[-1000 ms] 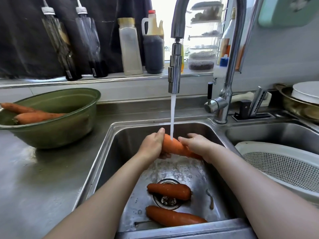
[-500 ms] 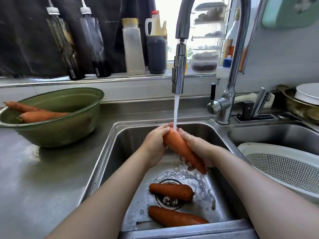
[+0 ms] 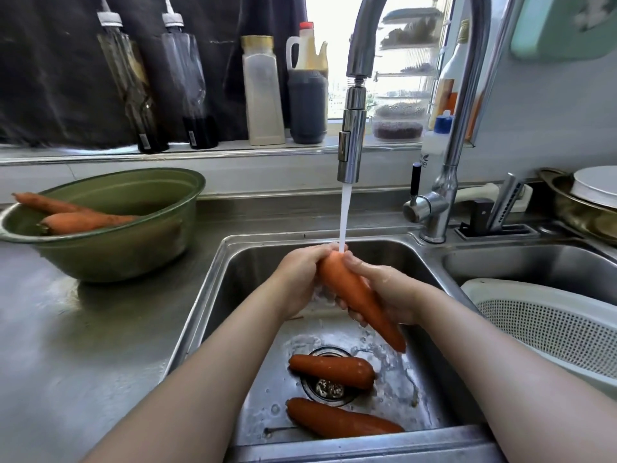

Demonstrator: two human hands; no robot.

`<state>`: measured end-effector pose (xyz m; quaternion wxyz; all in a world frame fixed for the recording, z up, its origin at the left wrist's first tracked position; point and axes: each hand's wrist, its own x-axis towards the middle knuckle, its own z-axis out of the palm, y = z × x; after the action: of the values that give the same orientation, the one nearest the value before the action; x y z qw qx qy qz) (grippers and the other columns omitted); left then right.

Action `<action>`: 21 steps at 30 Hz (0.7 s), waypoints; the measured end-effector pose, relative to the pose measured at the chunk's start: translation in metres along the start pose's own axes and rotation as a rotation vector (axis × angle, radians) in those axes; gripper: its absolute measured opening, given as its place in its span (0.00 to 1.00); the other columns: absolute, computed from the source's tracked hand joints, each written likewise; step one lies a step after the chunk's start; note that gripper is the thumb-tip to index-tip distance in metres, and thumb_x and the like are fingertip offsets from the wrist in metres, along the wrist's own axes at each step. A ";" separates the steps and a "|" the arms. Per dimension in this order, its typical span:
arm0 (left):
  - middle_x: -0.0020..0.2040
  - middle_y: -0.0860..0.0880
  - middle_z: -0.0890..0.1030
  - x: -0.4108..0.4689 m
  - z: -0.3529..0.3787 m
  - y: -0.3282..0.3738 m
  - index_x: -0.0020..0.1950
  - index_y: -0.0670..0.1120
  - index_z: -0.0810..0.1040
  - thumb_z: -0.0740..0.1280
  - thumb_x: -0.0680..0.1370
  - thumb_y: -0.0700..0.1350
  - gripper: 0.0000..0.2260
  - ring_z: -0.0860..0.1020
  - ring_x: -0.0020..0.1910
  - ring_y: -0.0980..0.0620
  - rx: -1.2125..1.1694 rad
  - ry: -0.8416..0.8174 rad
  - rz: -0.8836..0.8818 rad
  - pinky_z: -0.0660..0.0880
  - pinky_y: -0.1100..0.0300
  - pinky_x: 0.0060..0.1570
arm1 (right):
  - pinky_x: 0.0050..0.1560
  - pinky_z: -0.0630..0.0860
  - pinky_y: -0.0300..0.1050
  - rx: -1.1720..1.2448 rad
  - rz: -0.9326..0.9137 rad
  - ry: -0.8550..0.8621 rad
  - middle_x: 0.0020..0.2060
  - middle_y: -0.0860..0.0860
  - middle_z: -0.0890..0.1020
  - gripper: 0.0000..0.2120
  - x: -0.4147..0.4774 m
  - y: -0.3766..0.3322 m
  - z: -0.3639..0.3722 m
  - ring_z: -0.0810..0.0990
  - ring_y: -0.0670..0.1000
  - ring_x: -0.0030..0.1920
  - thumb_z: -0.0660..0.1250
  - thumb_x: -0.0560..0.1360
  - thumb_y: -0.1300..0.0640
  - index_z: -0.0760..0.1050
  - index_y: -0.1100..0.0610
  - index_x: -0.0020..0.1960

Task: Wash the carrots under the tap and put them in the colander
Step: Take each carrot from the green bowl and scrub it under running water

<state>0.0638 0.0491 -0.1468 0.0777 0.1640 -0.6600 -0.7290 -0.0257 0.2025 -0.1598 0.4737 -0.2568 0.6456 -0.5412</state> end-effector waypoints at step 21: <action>0.59 0.49 0.85 0.004 -0.026 0.003 0.55 0.54 0.89 0.65 0.84 0.53 0.12 0.81 0.62 0.46 0.122 -0.027 -0.049 0.72 0.45 0.70 | 0.37 0.77 0.43 0.039 0.003 -0.057 0.46 0.57 0.82 0.29 -0.003 -0.009 0.003 0.79 0.52 0.39 0.60 0.79 0.40 0.75 0.63 0.66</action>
<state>0.0685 0.0232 -0.1464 0.0409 0.1744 -0.6999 -0.6914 -0.0229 0.2014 -0.1503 0.4977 -0.2618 0.6216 -0.5454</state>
